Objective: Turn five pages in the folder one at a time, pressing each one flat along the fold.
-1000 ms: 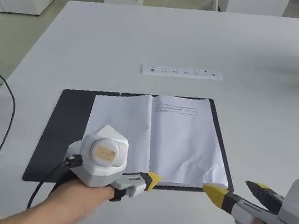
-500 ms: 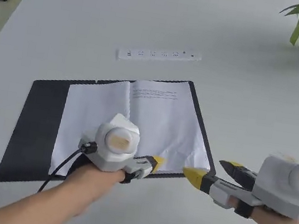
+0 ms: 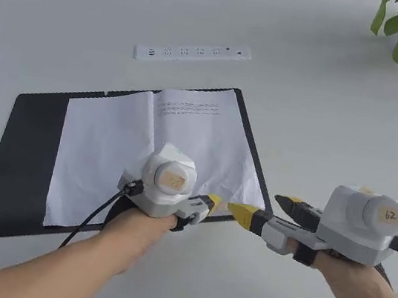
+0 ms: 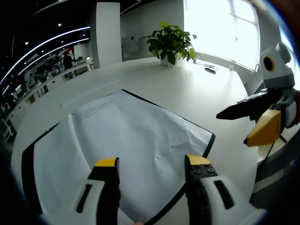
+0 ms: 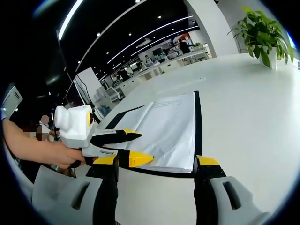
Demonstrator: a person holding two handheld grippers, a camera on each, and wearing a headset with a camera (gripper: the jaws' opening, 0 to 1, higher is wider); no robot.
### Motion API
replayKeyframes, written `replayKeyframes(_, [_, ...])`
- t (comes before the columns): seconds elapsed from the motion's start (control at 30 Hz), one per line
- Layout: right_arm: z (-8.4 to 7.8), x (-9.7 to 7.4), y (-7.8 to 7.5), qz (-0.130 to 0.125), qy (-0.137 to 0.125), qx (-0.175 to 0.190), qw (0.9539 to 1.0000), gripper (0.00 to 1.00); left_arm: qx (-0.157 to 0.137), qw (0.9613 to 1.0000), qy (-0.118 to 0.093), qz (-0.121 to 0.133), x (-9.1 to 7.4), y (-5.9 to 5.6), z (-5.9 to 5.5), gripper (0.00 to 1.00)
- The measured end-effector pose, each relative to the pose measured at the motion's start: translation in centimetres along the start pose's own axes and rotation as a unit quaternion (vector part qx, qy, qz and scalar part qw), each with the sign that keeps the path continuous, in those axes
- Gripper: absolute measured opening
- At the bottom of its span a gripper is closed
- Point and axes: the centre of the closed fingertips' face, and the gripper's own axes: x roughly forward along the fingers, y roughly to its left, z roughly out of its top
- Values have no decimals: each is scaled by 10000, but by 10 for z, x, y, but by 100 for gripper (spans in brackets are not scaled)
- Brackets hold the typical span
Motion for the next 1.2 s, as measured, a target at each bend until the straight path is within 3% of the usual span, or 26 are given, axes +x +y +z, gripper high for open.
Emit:
replayKeyframes(0.37, [-4,2,-5,-43,-19,137,9999,63,59,9998,-91,153,6,-4,-3,51])
replayKeyframes(0.57, [-3,3,-5,-57,-81,199,9998,62,52,9994,-257,227,8,-4,-3,47])
replayKeyframes(0.77, [-2,4,-7,-81,-116,264,9996,61,-5,9987,-450,234,7,-4,-3,44])
replayKeyframes(1.2, [-4,9,-5,-56,-92,310,9995,58,68,9983,-557,162,7,-7,-3,36])
